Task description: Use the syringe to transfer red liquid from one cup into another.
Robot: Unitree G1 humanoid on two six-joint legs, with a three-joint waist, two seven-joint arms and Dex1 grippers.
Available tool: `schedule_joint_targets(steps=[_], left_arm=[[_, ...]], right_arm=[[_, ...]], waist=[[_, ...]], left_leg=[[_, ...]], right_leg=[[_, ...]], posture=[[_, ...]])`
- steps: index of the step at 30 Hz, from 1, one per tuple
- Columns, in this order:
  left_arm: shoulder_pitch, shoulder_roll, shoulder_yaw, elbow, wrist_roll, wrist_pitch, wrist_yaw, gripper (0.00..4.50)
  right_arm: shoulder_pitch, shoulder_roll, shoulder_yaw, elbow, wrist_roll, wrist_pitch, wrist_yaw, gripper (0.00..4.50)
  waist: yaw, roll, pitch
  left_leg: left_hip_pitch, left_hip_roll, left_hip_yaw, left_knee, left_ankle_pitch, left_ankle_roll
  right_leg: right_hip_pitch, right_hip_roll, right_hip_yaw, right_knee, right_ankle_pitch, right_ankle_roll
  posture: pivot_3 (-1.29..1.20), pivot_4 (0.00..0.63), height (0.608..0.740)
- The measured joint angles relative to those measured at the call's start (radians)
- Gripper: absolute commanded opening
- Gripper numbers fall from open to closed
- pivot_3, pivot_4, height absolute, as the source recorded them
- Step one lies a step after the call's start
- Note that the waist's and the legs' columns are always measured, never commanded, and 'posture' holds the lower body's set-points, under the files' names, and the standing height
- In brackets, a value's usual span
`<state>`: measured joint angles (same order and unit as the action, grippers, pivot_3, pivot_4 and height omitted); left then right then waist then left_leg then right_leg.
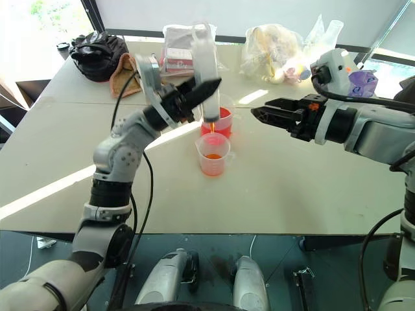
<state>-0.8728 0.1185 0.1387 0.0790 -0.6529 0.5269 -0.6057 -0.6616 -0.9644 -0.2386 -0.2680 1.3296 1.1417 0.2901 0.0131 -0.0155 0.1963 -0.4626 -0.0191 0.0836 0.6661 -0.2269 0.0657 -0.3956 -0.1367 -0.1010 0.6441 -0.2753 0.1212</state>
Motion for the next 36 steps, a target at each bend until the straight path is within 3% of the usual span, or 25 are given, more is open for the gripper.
schedule_joint_targets(steps=[5, 8, 14, 18, 23, 31, 32, 36], left_arm=[[-0.176, 0.108, 0.224, 0.141, -0.168, 0.31, 0.304, 1.4], [-0.23, 0.169, 0.29, 0.228, -0.201, 0.448, 0.418, 1.4], [-0.228, 0.254, 0.257, 0.397, -0.143, 0.712, 0.52, 1.4], [-0.216, 0.26, 0.181, 0.477, -0.072, 0.821, 0.526, 1.4], [-0.217, 0.25, 0.075, 0.523, 0.021, 0.87, 0.509, 1.4], [-0.266, 0.239, 0.056, 0.596, 0.11, 0.879, 0.474, 1.4], [-0.271, 0.237, 0.054, 0.602, 0.118, 0.878, 0.47, 2.44], [-0.275, 0.234, 0.051, 0.593, 0.125, 0.871, 0.441, 4.15]], right_arm=[[0.019, 0.055, 0.008, 0.015, -0.041, 0.004, -0.016, 2.65], [0.023, 0.079, 0.021, 0.018, -0.064, 0.009, -0.024, 2.65], [0.013, 0.103, 0.035, 0.039, -0.129, 0.013, -0.032, 2.65], [0.006, 0.119, 0.035, 0.053, -0.161, 0.031, -0.04, 2.65], [-0.028, 0.124, 0.033, 0.049, -0.175, 0.062, -0.061, 2.65], [-0.03, 0.142, 0.017, 0.024, -0.175, 0.103, -0.097, 2.65], [-0.03, 0.143, 0.012, 0.021, -0.175, 0.108, -0.1, 2.72], [-0.029, 0.144, -0.011, 0.014, -0.169, 0.12, -0.104, 2.72]], waist=[[-0.002, 0.0, 0.0], [0.0, 0.0, 0.0], [0.003, -0.001, 0.0], [0.0, -0.001, 0.0], [0.0, -0.001, 0.0], [0.0, -0.001, 0.0], [0.0, 0.0, 0.0], [-0.001, 0.0, 0.0]], left_leg=[[0.0, 0.0, 0.0, 0.0, 0.002, -0.002], [0.0, 0.0, 0.0, 0.0, 0.002, -0.003], [0.0, -0.002, 0.001, 0.0, 0.003, -0.003], [0.0, -0.002, 0.001, 0.0, 0.003, -0.004], [0.0, -0.001, 0.001, -0.001, 0.004, -0.006], [0.001, -0.001, 0.001, -0.001, 0.003, -0.008], [0.001, -0.001, 0.001, -0.001, 0.003, -0.009], [0.003, -0.001, 0.001, -0.001, 0.003, -0.011]], right_leg=[[-0.001, 0.002, -0.001, 0.002, 0.0, 0.0], [-0.001, 0.002, -0.001, 0.002, 0.0, 0.001], [0.0, 0.002, -0.001, 0.001, 0.001, 0.003], [-0.001, 0.002, 0.0, 0.002, 0.001, 0.003], [-0.002, 0.002, 0.0, 0.002, 0.001, 0.003], [-0.002, 0.002, 0.001, 0.002, 0.001, 0.003], [-0.001, 0.002, 0.001, 0.002, 0.001, 0.003], [-0.001, 0.001, 0.002, 0.003, 0.002, 0.001]], posture=[[0.0, 0.15, 0.74], [0.0, 0.15, 0.74], [0.0, 0.15, 0.74], [0.0, 0.15, 0.74], [0.0, 0.15, 0.74], [0.0, 0.15, 0.74], [0.0, 0.15, 0.74], [0.0, 0.15, 0.74]])
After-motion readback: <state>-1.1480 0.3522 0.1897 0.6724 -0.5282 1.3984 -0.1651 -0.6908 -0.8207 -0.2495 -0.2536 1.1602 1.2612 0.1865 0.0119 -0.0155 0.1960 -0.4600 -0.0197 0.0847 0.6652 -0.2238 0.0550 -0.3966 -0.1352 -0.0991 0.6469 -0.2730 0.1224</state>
